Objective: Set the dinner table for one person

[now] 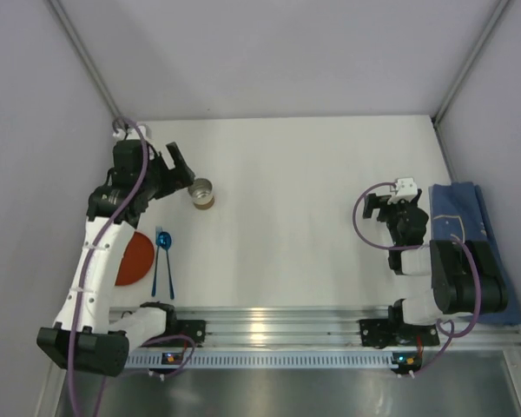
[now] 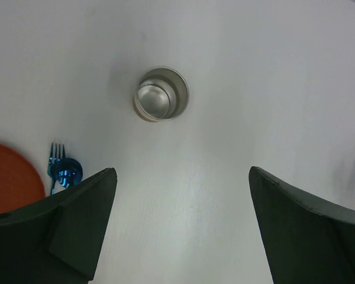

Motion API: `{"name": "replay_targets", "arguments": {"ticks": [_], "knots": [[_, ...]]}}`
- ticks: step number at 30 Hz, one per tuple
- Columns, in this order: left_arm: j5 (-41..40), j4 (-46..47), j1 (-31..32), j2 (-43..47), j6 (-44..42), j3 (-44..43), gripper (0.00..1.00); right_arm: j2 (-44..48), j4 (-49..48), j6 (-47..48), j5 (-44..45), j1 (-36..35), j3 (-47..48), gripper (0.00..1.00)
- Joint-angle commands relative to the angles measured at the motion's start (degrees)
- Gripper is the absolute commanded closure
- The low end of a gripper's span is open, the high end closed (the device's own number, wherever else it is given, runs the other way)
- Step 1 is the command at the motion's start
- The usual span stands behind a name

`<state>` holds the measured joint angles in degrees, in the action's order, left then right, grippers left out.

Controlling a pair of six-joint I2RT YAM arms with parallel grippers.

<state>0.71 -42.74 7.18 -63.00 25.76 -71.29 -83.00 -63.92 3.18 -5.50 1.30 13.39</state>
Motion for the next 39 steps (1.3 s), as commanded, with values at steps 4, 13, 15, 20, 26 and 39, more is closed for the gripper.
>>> {"name": "replay_targets", "arguments": {"ticks": [4,13,15,20,26,39], "knots": [[-12.34,-15.18,-0.76,-1.69,5.71,-10.80,0.01,-0.23,-4.11,-0.54,-1.09,0.37,0.59,0.00],[-7.41,-4.80,-0.76,13.10,7.46,3.26,0.01,-0.14,-2.09,-2.04,5.32,-0.51,1.55,0.00],[-4.76,-7.79,-0.76,10.20,6.68,1.60,0.04,-0.23,-2.09,-2.04,5.23,-0.51,1.55,0.00],[-0.98,-10.17,-0.76,2.45,4.65,-3.24,0.11,11.25,29.03,-6.04,23.02,-5.42,19.03,0.00],[8.68,-4.65,0.02,3.24,5.88,2.37,0.15,5.25,73.99,-20.39,30.73,-1.75,47.33,0.00],[11.51,-3.14,4.68,0.51,5.71,2.82,0.19,-10.95,112.87,-33.85,40.29,10.12,55.52,0.00]]}}
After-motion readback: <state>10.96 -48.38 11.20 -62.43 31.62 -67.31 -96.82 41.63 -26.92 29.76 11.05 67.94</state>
